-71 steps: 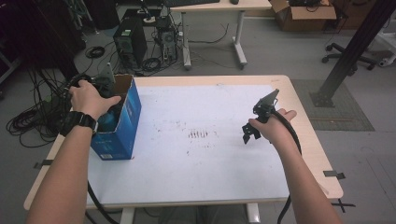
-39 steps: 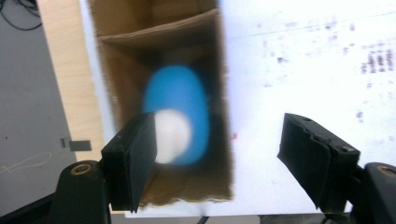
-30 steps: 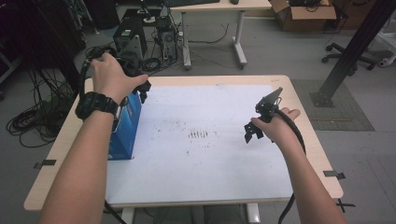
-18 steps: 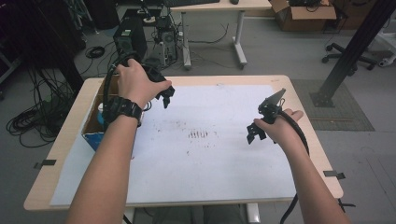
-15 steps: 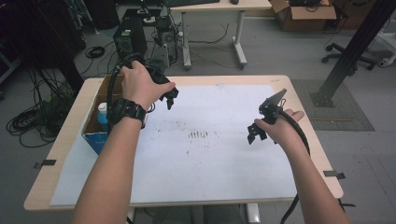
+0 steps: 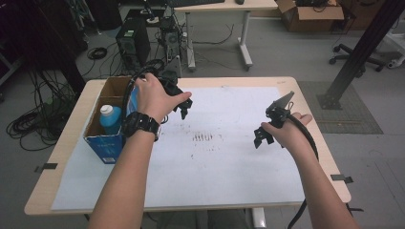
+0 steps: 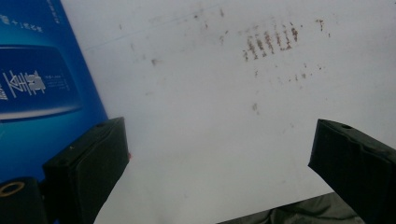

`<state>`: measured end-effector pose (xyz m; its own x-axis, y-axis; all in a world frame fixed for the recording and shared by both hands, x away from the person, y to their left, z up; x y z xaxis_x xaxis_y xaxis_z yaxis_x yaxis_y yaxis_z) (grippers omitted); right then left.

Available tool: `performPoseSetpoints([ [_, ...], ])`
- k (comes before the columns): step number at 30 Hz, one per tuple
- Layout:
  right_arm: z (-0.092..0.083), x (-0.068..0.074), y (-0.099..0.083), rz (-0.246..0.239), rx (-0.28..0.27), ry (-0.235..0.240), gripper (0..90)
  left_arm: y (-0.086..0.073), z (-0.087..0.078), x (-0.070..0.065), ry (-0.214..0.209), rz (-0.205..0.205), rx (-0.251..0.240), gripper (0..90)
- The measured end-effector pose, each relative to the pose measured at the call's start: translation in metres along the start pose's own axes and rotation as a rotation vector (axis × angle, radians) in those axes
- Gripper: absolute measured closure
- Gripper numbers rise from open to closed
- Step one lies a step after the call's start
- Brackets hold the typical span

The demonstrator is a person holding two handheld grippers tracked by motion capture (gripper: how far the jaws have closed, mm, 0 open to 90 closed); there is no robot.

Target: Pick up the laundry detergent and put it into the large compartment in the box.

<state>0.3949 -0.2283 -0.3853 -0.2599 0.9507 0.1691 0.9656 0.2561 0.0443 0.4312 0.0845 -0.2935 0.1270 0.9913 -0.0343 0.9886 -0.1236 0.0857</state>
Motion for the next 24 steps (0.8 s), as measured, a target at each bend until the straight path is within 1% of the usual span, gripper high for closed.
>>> performPoseSetpoints([
  [2, 0.0, 0.0, 0.0, 0.001, 0.001, 0.001, 6.5, 0.0, 0.001, 0.0, 0.001, 0.001, 0.0, 5.0],
  [8, 0.0, -0.001, 0.0, 0.001, 0.002, 0.005, 6.5, -0.002, 0.013, -0.002, 0.003, 0.001, 0.015, 5.0],
  [14, 0.0, -0.001, 0.0, 0.004, 0.002, 0.006, 6.5, -0.002, 0.015, -0.004, -0.006, 0.005, 0.017, 5.0],
  [24, 0.001, -0.001, -0.001, 0.013, 0.008, 0.006, 6.5, -0.002, 0.018, -0.003, -0.005, 0.01, 0.021, 5.0],
])
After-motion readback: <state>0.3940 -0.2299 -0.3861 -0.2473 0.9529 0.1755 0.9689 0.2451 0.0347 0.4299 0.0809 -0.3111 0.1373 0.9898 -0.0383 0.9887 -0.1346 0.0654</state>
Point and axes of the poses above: each handheld gripper's, and its own axes: z roughly forward along the jaws, y roughly out of its top, x roughly to its left, the point moved 5 cm from there along z, roughly forward along the jaws, and after that the axes turned 8 degrees about -z, right-handed, at the moved point
